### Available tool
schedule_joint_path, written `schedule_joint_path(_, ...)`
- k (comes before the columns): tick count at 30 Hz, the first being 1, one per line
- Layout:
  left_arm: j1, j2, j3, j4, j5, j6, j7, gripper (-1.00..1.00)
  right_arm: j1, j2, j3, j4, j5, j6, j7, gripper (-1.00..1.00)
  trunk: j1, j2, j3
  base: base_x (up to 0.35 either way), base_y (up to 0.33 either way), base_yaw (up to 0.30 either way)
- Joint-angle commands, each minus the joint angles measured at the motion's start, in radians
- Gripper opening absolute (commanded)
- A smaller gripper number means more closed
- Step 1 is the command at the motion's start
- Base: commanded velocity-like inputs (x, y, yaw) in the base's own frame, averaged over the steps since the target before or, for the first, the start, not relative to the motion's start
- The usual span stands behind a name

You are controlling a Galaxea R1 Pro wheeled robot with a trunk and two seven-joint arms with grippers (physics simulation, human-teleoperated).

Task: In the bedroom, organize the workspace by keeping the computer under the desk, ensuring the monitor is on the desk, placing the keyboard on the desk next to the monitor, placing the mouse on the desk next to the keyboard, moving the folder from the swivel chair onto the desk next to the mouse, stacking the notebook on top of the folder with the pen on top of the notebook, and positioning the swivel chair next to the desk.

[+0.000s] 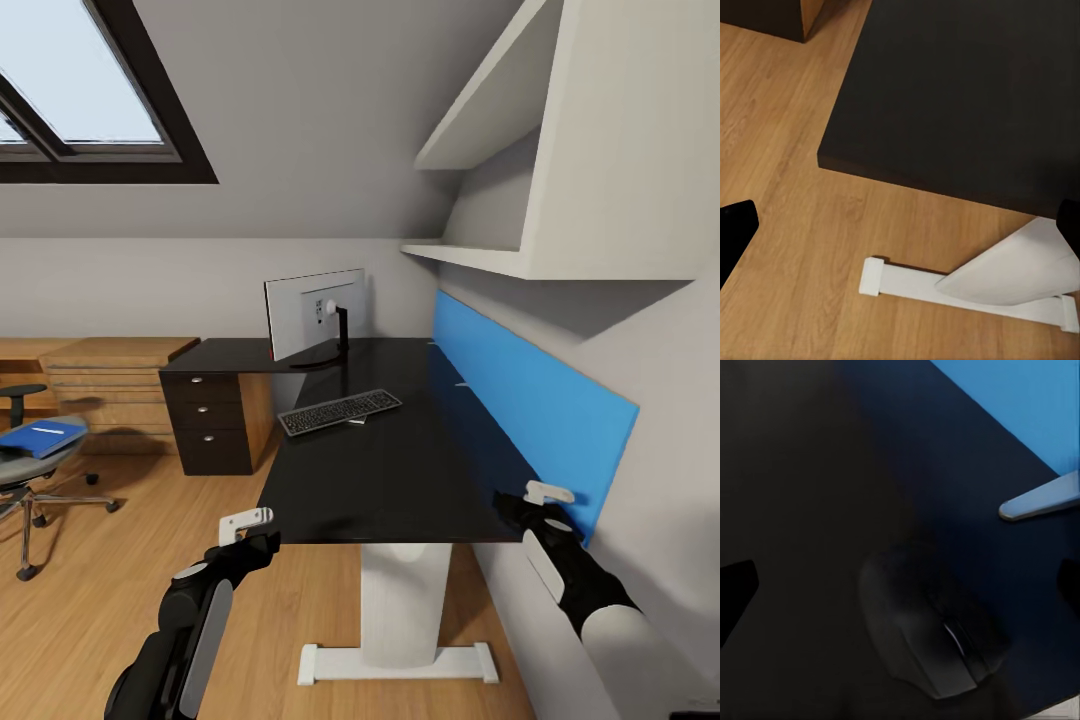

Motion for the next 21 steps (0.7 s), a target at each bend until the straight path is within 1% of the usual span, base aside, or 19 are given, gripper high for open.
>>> schedule_joint_path(1,-0.001,0.0,0.001,-0.001,0.011,0.004,0.007,1.0,-0.003,-0.001,0.002,0.003,-0.006,0.005,-0.004,1.0,0.0,-0.001,-0.001,0.0,0.0,0.0)
schedule_joint_path(9,-0.001,-0.001,0.0,-0.006,0.012,0.004,0.003,1.0,-0.012,-0.002,0.002,0.023,-0.006,0.005,0.002,1.0,0.0,-0.001,-0.001,0.0,0.0,0.0)
schedule_joint_path(12,-0.001,-0.001,-0.004,-0.009,0.012,0.004,0.0,1.0,-0.014,-0.011,0.001,0.042,-0.008,0.004,0.003,1.0,0.0,-0.001,-0.001,0.0,0.0,0.0)
schedule_joint_path(21,-0.001,-0.001,-0.006,-0.01,0.012,0.002,-0.003,1.0,-0.032,-0.019,0.001,0.087,-0.011,-0.001,0.015,1.0,0.0,-0.001,-0.001,0.0,0.0,0.0)
